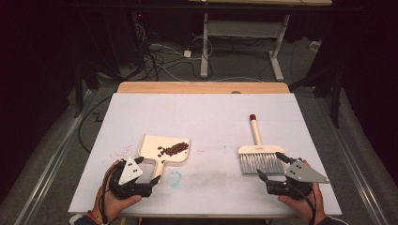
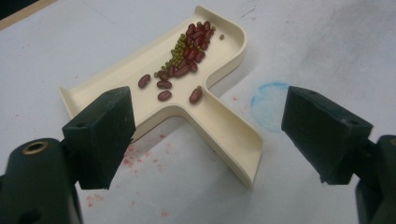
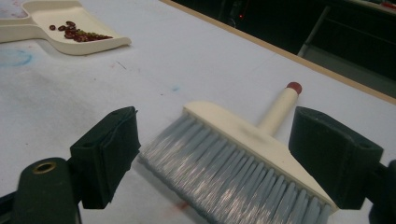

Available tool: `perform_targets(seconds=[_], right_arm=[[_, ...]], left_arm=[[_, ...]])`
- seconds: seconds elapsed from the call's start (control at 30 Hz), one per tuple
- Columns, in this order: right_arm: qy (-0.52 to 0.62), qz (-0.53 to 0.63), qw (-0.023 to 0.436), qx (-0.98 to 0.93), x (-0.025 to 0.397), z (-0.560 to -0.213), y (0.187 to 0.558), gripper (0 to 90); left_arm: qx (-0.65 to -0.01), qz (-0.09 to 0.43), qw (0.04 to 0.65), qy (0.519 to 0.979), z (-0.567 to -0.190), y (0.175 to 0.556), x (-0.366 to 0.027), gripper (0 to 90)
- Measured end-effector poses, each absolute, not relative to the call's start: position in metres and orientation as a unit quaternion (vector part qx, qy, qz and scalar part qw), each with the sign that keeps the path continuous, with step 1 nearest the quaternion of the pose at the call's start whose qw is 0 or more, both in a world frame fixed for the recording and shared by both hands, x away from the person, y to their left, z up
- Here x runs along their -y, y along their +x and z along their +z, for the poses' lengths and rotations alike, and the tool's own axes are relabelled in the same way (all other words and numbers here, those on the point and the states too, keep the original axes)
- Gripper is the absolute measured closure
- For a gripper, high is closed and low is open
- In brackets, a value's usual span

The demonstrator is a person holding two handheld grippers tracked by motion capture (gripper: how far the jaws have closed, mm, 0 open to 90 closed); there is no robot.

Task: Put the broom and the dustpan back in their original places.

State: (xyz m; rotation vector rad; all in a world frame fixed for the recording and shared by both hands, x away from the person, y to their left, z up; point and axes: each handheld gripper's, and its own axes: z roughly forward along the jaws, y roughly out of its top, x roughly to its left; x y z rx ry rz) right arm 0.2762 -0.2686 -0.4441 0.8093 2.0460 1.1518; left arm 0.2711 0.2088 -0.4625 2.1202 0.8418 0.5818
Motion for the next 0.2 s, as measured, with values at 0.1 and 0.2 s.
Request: perform_targets(seconds=[0.1,0.2], right_arm=[[0.310,0.438,0.323,-0.780,0.2692,-0.4443,0.2764,16.1],[0.310,0.438,0.323,-0.780,0.2700,-0.4445,0.2768,16.1]], left_arm=[[-0.332,0.229,0.383,0.831,-0.4620,0.2724,-0.2088,17.1],[-0.333,0.228,0.382,0.831,-0.4623,0.2730,-0.2076,17.1]])
